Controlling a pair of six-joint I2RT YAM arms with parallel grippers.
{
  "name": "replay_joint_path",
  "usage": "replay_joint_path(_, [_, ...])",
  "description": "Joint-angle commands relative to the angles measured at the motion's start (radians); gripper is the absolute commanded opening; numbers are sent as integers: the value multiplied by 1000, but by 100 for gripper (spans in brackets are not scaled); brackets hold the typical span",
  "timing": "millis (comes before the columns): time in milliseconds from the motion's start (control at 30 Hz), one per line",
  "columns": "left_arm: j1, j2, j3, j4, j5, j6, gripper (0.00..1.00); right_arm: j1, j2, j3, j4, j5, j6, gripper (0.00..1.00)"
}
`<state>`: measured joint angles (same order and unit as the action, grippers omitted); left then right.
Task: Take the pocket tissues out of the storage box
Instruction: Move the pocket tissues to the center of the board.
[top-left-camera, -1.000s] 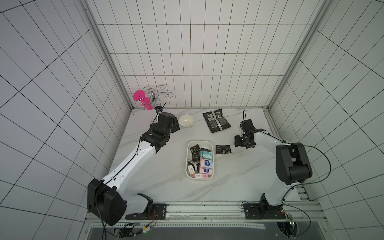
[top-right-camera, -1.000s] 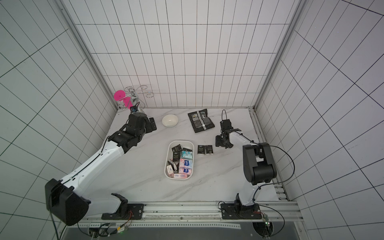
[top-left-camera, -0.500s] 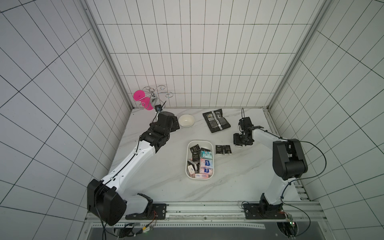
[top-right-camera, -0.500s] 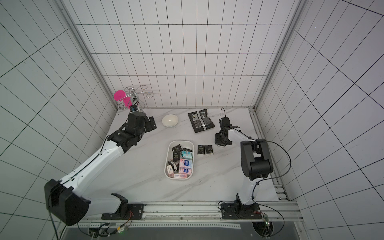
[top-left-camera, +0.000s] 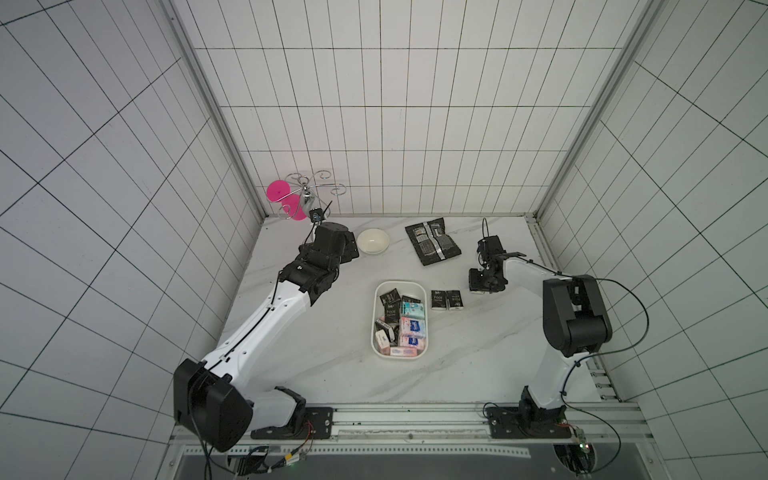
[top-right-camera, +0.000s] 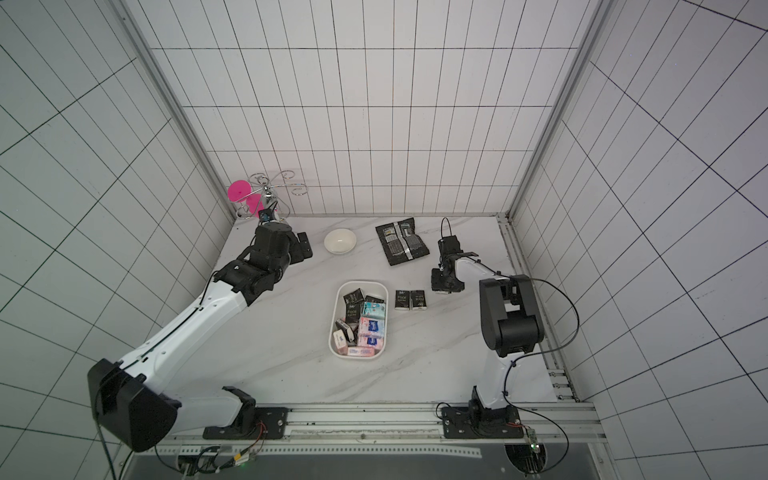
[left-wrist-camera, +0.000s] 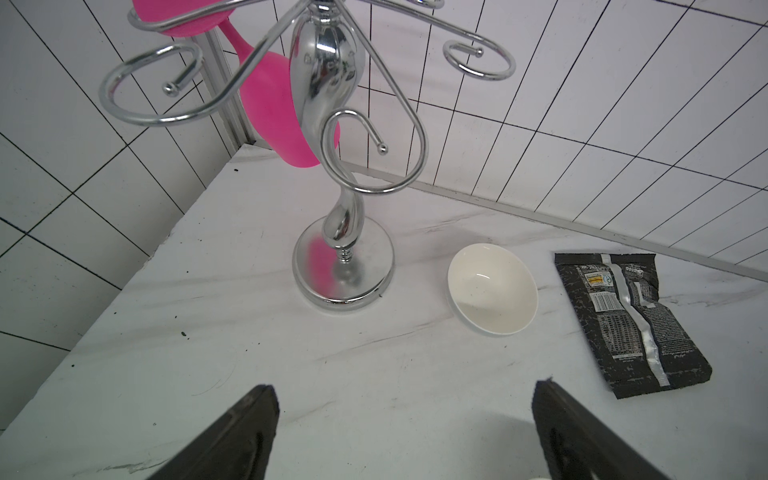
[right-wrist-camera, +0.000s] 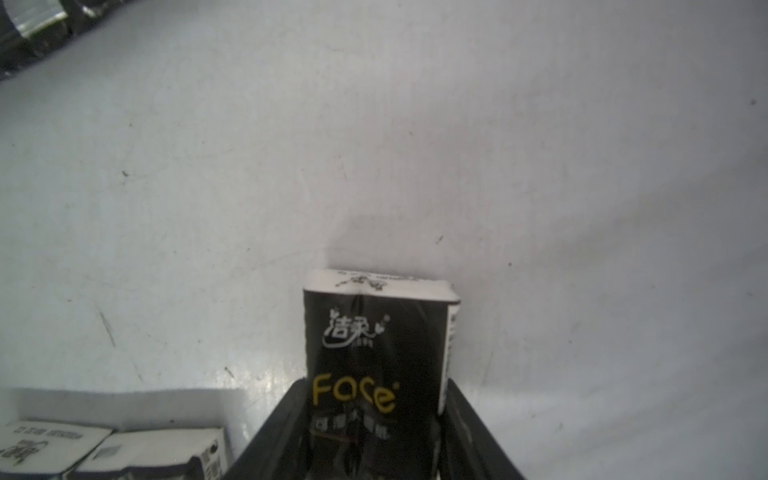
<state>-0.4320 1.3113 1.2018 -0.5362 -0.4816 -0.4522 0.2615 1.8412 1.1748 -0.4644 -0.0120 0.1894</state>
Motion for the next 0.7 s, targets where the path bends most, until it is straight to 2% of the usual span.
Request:
replay_joint_path(0, [-1, -9, 16, 5, -4, 5, 99, 11, -71, -51, -10, 10, 28, 49])
replay_joint_path(400, [-1, 3, 15, 26, 18, -3, 99, 104, -228, -197, -75, 30, 58, 49])
replay_joint_path(667, [-5, -9, 9, 22, 20, -12, 99, 119, -198, -210, -45, -2, 52, 48])
